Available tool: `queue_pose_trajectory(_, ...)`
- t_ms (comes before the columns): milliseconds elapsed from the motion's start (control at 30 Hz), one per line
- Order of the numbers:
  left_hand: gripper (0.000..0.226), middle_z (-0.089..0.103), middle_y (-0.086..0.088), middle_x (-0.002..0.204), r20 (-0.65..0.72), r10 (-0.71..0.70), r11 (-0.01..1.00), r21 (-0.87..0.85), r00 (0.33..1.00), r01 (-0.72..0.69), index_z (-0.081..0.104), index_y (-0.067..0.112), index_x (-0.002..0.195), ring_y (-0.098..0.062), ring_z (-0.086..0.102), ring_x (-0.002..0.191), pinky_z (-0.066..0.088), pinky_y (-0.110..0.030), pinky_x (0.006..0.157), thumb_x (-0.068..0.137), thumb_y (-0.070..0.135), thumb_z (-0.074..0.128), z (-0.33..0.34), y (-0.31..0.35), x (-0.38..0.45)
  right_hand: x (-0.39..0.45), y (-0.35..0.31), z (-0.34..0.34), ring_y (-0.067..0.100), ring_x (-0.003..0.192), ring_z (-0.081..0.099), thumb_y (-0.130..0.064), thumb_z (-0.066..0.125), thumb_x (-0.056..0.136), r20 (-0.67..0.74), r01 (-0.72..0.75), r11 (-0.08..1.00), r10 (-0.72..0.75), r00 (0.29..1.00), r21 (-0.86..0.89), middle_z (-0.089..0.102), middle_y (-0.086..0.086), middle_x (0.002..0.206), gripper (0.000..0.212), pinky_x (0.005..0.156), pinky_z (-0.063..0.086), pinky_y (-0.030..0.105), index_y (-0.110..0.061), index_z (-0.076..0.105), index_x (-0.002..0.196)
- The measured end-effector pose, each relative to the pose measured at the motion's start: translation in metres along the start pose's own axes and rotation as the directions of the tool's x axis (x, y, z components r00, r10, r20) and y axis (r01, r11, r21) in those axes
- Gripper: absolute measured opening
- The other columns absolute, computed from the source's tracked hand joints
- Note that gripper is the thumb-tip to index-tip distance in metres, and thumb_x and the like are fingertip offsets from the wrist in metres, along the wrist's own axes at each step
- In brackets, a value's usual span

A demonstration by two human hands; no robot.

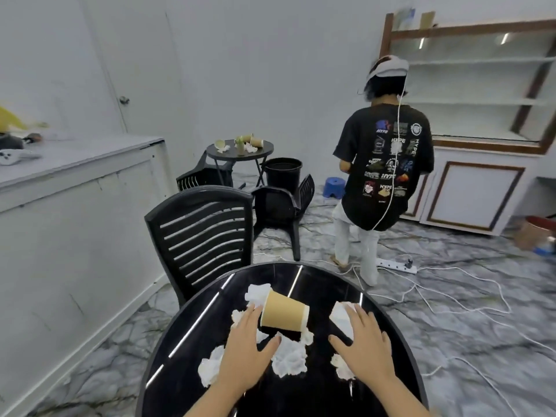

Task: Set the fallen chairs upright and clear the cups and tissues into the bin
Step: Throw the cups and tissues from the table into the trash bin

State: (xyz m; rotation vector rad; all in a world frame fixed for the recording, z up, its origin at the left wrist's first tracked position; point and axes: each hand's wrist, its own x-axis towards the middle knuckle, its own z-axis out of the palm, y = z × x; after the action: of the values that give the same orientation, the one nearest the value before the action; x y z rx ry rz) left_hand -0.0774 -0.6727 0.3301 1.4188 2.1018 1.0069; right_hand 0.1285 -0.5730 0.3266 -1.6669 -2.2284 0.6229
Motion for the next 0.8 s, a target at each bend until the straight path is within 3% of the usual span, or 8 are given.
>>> queue_pose_trajectory(100,0.073,0.016,0.010,0.155,0.054,0.031,0.999,0.019,0.998,-0.032,0.020,0.029,0.144,-0.010,0.018,0.141,0.029,-0.013,0.099,0.084,0.045,0.058,0.012,0.003,0.026,0.012,0.008,-0.001,0.020,0.145,0.000,-0.055,0.047,0.085,-0.002,-0.054,0.998,0.054,0.999,-0.011,0.006,-0.008,0.157,0.073,0.115,0.012,0.049,-0.035,0.009,0.144)
queue_pose_trajectory(233,0.073,0.014,0.009,0.156,0.112,0.069,0.997,0.036,0.991,-0.073,0.019,0.029,0.144,-0.008,0.014,0.142,0.018,-0.029,0.116,0.084,0.043,0.057,0.026,0.005,0.056,0.028,0.017,0.004,0.019,0.145,0.001,-0.056,0.046,0.084,0.004,-0.110,0.994,0.110,0.994,-0.017,0.008,-0.011,0.157,0.074,0.115,0.014,0.049,-0.036,0.008,0.145)
queue_pose_trajectory(433,0.071,0.013,0.010,0.155,0.173,0.074,0.988,0.119,0.982,-0.095,0.018,0.026,0.144,-0.009,0.016,0.142,0.014,-0.040,0.119,0.086,0.043,0.055,0.039,-0.001,0.091,0.054,0.026,0.019,0.019,0.144,0.005,-0.055,0.048,0.082,0.033,-0.152,0.988,0.152,0.988,-0.013,0.012,-0.012,0.156,0.075,0.115,0.016,0.050,-0.034,0.011,0.144)
queue_pose_trajectory(567,0.073,0.009,0.014,0.155,0.211,0.107,0.952,0.259,0.972,-0.161,0.014,0.031,0.144,-0.004,0.011,0.142,0.004,-0.038,0.119,0.084,0.056,0.047,0.045,-0.014,0.105,0.070,0.033,0.030,0.018,0.144,0.007,-0.054,0.049,0.082,0.053,-0.148,0.989,0.149,0.987,-0.009,0.012,-0.011,0.156,0.075,0.115,0.018,0.048,-0.033,0.014,0.144)
queue_pose_trajectory(700,0.084,0.002,0.018,0.155,0.281,0.157,0.882,0.392,0.947,-0.262,0.008,0.037,0.144,-0.008,-0.001,0.144,-0.006,-0.033,0.113,0.070,0.072,0.024,0.049,-0.022,0.112,0.083,0.040,0.038,0.016,0.144,0.009,-0.051,0.051,0.083,0.074,-0.120,0.993,0.120,0.990,0.007,0.014,-0.009,0.156,0.074,0.114,0.022,0.043,-0.031,0.015,0.144)
queue_pose_trajectory(800,0.082,0.004,0.019,0.153,0.305,0.161,0.871,0.403,0.939,-0.281,0.012,0.043,0.142,-0.010,-0.003,0.144,-0.003,-0.035,0.115,0.068,0.074,0.026,0.053,-0.026,0.118,0.094,0.044,0.043,0.017,0.144,0.011,-0.049,0.054,0.083,0.075,-0.091,0.996,0.088,0.993,0.028,0.016,-0.006,0.155,0.073,0.115,0.023,0.042,-0.030,0.019,0.143)
